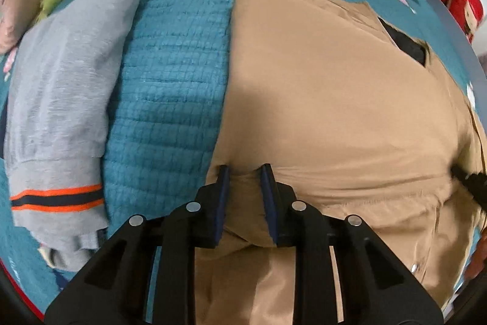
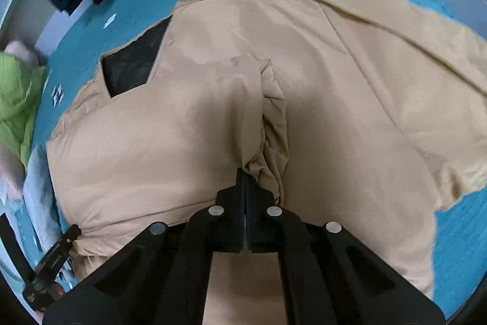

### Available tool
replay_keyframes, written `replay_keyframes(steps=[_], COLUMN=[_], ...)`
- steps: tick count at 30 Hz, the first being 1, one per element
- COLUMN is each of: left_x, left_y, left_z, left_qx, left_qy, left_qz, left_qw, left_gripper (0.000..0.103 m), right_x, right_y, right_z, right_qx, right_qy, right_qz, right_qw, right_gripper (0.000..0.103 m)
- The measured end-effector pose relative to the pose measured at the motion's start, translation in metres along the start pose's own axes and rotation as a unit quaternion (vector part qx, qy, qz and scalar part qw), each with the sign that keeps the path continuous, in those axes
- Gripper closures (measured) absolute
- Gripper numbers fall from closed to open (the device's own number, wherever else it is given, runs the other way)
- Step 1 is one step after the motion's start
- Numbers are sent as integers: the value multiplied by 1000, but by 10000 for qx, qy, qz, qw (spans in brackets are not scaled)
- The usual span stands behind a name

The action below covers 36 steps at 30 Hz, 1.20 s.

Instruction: Fold large clothes

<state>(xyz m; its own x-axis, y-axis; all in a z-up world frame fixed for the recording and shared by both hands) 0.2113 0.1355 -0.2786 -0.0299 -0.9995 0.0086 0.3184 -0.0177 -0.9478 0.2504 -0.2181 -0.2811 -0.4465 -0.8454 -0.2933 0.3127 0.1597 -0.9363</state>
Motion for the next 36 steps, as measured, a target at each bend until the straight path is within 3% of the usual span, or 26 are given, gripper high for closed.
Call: replay_keyframes(steps=[4, 7, 9, 10, 11, 12, 13, 14, 15, 16, 17, 26, 30, 36], left_x=[8, 15, 20, 23, 25, 29, 32, 36, 41, 45, 49, 104, 133, 176], left_y=[-13, -34, -46, -53, -62, -69, -75, -79, -85, -89, -93, -110, -111, -107], left_z=[0, 0, -2, -2, -3, -2, -3, -3, -3, -4, -5, -20, -24, -26], left_qx=[-57, 59, 161, 216, 322, 438, 487, 510, 538, 555, 573, 659, 655, 604], left_qy=[203, 171, 239, 250, 221, 202, 225, 265, 321, 366, 400, 969, 1213, 1601], left_qz=[190, 248, 242, 287, 335, 325, 286, 248, 226, 241, 246, -5, -178, -244], left_qw=[9996, 9995, 9993, 9990, 9987, 9983, 9982, 9980, 9978, 9975, 9973, 9931, 9903, 9849], left_gripper=[80, 74, 52, 32, 27, 26, 20, 16, 16, 16, 16, 16, 16, 16], right_x=[-17, -20, -23, -23, -23, -21, -19, -17, -16, -11, -8, 54, 120, 227], right_y=[-12, -29, -45, -51, -58, -65, -71, -79, -88, -97, -106, -129, -143, -160], right_z=[0, -1, -2, -3, -5, -7, -8, -10, -13, -18, -22, -37, -30, -16], right_qx=[152, 290, 421, 459, 502, 523, 542, 636, 824, 1000, 1192, 1318, 1530, 1931], right_qy=[-322, -366, -388, -391, -378, -352, -328, -325, -319, -304, -301, 4, 624, 1809], right_qz=[-278, -190, -42, 6, 48, 81, 102, 102, 54, 4, -82, -343, -601, -838], right_qw=[9990, 9987, 9984, 9982, 9980, 9980, 9979, 9974, 9961, 9945, 9924, 9907, 9844, 9607], right_gripper=[103, 101, 97, 97, 97, 87, 57, 38, 11, 9, 9, 9, 9, 9])
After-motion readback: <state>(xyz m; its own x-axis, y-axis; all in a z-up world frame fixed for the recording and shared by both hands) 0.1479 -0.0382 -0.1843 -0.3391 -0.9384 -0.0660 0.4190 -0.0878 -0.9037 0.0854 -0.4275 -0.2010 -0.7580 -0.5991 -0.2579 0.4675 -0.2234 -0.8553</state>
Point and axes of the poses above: each gripper's, at about its wrist camera, not at the fingertips, and y roughly the way its jaws point, x to its right, z to its top, the point moved 2 cm from there along y, roughly the way its jaws point, and after that the axes turned 13 degrees about y, right-handed, at the moved point
